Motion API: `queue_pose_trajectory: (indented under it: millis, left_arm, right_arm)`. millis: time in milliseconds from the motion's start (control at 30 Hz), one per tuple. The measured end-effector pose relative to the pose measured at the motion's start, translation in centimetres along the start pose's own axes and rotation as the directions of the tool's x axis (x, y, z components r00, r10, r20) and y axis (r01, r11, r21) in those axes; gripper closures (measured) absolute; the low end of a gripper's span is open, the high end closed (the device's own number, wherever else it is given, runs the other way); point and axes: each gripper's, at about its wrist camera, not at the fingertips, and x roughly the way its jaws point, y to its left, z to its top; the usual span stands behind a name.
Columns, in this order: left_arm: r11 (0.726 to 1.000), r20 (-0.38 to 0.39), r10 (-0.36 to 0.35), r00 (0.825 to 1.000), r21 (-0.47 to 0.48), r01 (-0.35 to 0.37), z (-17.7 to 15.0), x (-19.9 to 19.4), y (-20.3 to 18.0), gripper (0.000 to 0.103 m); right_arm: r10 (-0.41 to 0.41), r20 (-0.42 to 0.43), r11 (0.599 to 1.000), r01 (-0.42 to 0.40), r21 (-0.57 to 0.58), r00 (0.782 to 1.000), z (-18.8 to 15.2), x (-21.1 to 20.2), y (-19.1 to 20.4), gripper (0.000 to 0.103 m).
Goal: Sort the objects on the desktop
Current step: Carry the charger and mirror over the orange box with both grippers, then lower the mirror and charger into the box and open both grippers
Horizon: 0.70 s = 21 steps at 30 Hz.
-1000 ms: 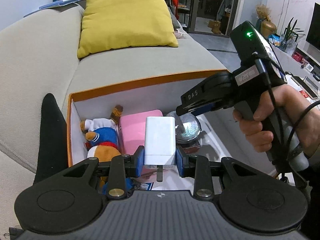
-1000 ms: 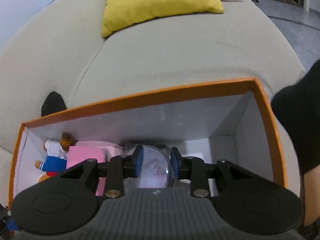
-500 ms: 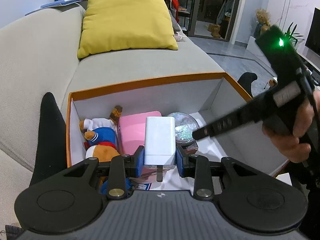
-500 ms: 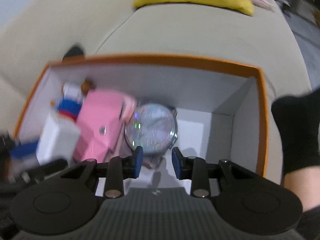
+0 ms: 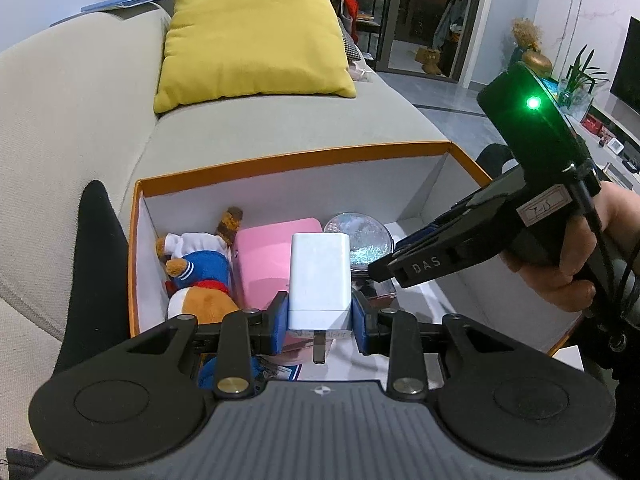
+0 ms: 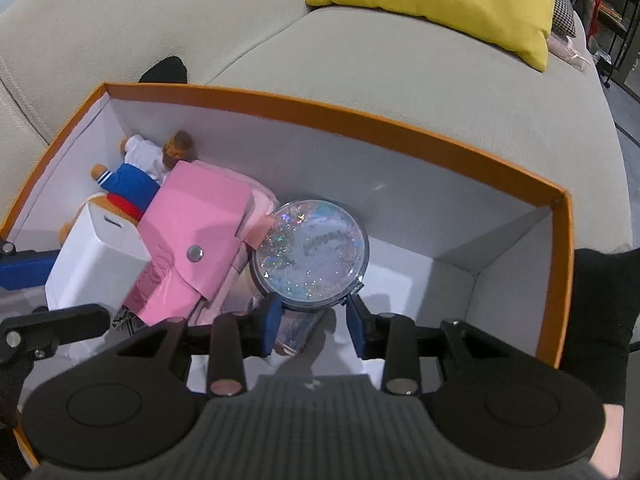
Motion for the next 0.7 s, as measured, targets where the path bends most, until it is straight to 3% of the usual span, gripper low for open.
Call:
queue_pose_trajectory:
  millis: [133,300,467,700]
  left_arm:
    - [1.0,-0.017,-0.023,1.0,0.001,0.023,0.0,0.0,-0.2,0.066]
    - [0.995,-0.037,0.017,0.999,0.099,-0.013,-0.3,0.5,-1.7,0.066]
    - [0.99,-0.109,-0.075,0.991,0.111,0.087,0.0,1.4,-2.6,0.066]
    - [0.964,-0.262,-0.1,0.96,0.213,0.159,1.4,4.5,-4.4,0.066]
  right_arm:
    - [0.014,0.022,1.0,-0.014,-0.014,1.0,-0.7,-1.8,0.4,0.065]
    - [0.089,0.047,0.996,-0.09,0.023,0.995,-1.9,-4.9,0.5,0.065]
    - [-0.01,0.07,1.0,0.011,-0.007,0.997,-2.7,-7.0,0.6,0.065]
    - [0.0,0.031,0.999,0.002,-0.047,1.0,-3.1,-6.4,-0.1,0.065]
